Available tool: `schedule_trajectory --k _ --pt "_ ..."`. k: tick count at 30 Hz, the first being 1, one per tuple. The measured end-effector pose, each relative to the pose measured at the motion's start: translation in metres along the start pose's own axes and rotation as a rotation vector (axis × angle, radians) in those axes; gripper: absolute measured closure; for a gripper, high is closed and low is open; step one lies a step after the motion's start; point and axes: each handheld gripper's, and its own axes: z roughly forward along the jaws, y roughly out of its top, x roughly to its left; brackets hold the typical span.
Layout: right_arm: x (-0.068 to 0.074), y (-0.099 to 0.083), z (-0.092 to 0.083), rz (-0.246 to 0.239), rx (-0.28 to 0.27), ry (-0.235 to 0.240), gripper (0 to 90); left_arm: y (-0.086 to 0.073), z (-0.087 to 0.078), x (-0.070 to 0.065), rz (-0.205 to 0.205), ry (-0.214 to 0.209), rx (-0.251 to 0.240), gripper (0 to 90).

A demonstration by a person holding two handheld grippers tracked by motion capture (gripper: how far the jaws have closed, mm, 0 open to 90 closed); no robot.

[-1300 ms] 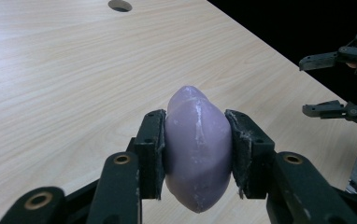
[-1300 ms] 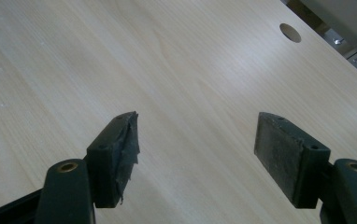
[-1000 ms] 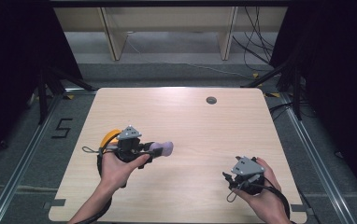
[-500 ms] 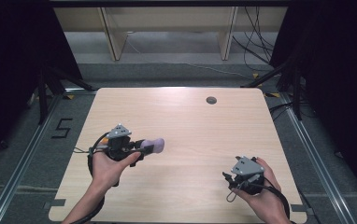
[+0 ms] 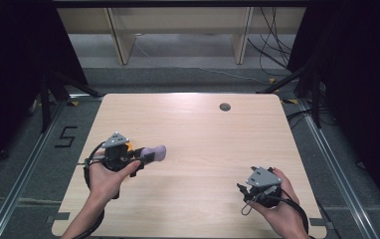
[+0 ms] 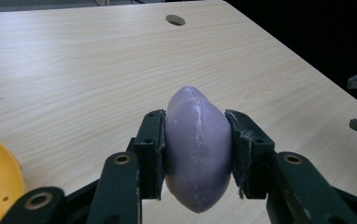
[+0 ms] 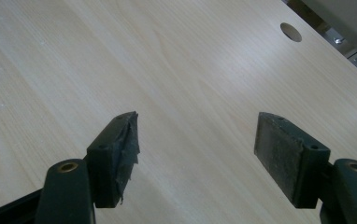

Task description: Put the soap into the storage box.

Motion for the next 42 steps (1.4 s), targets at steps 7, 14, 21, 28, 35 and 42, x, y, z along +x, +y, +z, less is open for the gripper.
schedule_trajectory --k 7,14,21,28,35,42 --pt "0.0 0.0 0.0 0.0 0.005 0.001 31.5 -0.001 -0.006 0.007 -0.009 0.025 -0.013 59.0" --pt "0.0 0.0 0.0 -0.002 0.003 0.001 31.5 -0.003 -0.012 0.014 -0.023 0.051 -0.034 59.0" --pt "0.0 0.0 0.0 0.006 0.006 -0.001 31.5 -0.005 -0.017 0.021 -0.05 0.09 -0.056 59.0" --pt "0.001 0.0 0.0 0.012 0.008 -0.006 31.5 -0.008 -0.025 0.035 -0.072 0.16 -0.088 59.0" --pt "0.0 0.0 0.0 0.001 0.008 -0.004 31.6 -0.014 -0.03 0.052 -0.109 0.243 -0.111 59.0" --pt "0.001 0.0 0.0 0.01 0.012 -0.008 31.7 -0.022 -0.028 0.065 -0.136 0.353 -0.097 59.0"
